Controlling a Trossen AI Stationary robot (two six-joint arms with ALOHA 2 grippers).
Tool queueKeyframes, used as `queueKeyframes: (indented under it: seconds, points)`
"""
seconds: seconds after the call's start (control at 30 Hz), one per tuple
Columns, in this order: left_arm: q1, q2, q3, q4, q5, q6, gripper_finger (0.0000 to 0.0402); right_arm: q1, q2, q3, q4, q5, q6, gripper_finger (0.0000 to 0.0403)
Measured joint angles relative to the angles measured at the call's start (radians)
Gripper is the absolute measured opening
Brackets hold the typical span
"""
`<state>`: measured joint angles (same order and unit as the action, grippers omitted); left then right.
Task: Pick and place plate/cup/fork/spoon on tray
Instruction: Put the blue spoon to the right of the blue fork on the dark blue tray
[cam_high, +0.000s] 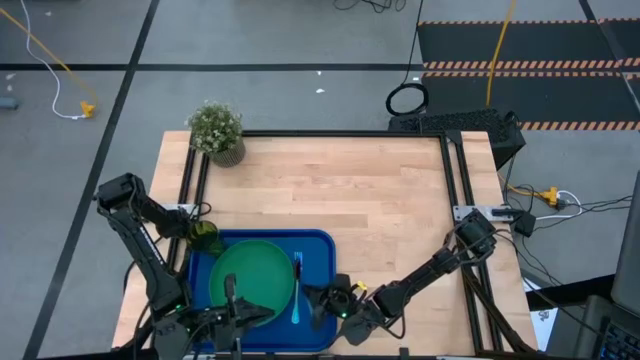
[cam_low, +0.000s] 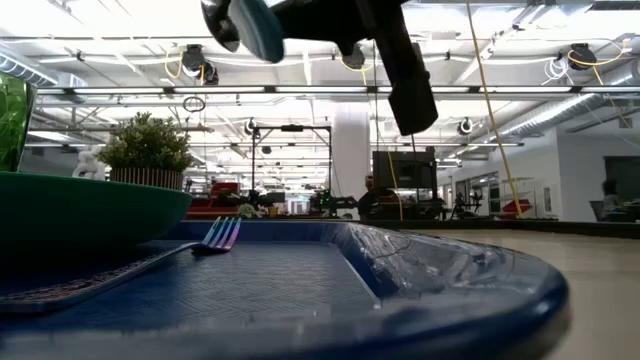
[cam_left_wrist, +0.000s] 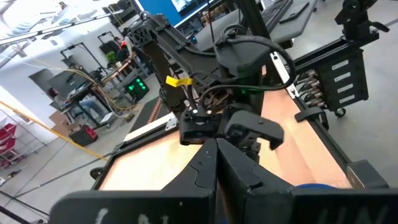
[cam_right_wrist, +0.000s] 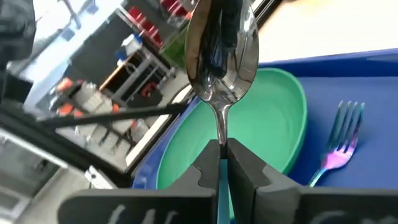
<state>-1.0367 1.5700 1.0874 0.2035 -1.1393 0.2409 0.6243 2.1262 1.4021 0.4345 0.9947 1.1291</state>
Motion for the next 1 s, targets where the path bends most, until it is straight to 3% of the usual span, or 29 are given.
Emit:
queueKeyframes:
  seconds: [0.3, 0.57, 0.87, 1.0]
  points:
    - [0.0, 0.0, 0.0, 0.001, -0.006, 0.0, 0.0007, -0.001, 0.0, 0.096, -0.03, 0.08, 0.004, 0.0001]
    - [0.0, 0.0, 0.0, 0.003, -0.006, -0.001, 0.0007, -0.001, -0.001, 0.175, -0.092, 0.085, 0.012, 0.0001]
    - [0.0, 0.0, 0.0, 0.003, -0.006, -0.002, 0.0007, -0.008, 0.0, 0.175, -0.38, 0.033, 0.301, 0.0]
    - [0.001, 0.0, 0.0, 0.002, -0.006, -0.002, 0.0007, -0.016, 0.03, 0.175, -0.405, 0.022, 0.36, 0.0]
